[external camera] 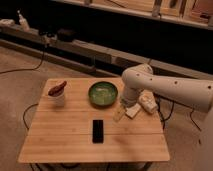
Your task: Move the arm in a circular motion
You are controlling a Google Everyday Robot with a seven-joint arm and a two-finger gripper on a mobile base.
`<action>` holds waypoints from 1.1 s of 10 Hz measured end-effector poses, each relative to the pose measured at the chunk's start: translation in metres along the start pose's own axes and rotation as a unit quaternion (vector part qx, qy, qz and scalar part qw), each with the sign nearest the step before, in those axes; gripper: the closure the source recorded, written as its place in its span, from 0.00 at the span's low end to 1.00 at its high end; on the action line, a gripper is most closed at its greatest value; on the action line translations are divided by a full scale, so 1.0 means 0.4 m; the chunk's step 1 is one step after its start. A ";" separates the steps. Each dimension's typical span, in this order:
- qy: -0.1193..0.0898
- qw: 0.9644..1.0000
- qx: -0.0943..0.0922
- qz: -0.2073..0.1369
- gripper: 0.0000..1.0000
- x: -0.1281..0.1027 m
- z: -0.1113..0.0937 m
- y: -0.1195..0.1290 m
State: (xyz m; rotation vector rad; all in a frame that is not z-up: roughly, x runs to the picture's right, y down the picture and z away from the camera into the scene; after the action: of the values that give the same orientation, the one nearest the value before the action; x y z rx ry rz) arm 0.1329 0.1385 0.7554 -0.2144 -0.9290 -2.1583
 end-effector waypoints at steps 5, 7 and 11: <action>-0.007 0.990 -0.048 0.133 0.20 -0.218 -0.049 0.222; 0.014 0.978 -0.074 0.193 0.20 -0.236 -0.084 0.339; 0.053 0.968 -0.097 0.226 0.20 -0.070 -0.112 0.493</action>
State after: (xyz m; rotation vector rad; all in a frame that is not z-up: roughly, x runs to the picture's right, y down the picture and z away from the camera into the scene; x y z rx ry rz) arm 0.2975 0.0365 0.8200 -0.3650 -0.5411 -1.8115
